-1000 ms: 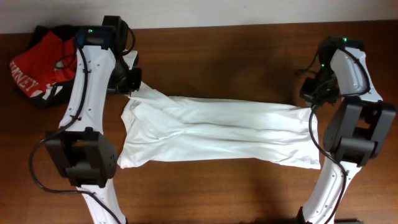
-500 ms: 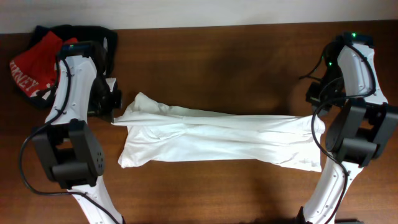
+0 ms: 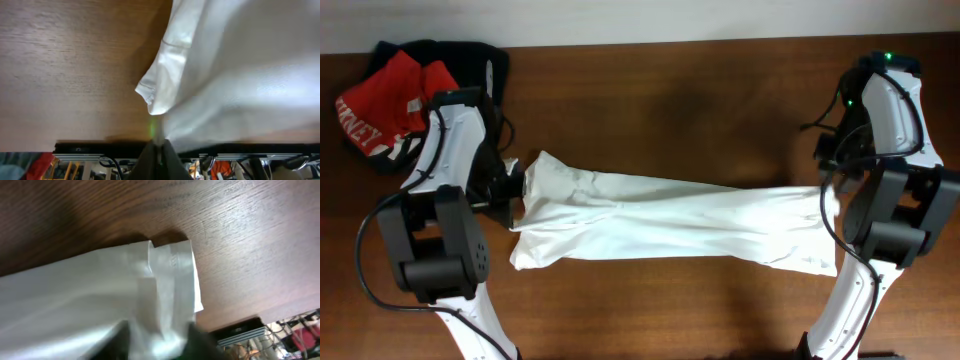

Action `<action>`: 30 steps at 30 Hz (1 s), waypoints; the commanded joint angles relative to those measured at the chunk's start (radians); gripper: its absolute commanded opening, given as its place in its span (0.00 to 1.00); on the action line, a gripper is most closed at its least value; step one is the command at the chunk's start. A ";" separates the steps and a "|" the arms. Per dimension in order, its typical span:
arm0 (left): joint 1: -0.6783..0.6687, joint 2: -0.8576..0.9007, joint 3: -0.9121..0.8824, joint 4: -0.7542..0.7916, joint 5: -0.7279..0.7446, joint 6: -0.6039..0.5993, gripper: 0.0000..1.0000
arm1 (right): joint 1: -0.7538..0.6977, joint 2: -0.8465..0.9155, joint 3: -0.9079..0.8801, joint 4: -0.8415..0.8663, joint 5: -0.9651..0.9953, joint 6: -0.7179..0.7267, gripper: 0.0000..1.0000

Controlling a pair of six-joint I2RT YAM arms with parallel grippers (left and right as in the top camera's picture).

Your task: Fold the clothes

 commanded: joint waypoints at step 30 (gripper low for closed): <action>-0.216 0.093 -0.027 0.384 0.239 0.094 0.01 | 0.319 -0.017 -0.027 0.063 -0.229 -0.022 0.05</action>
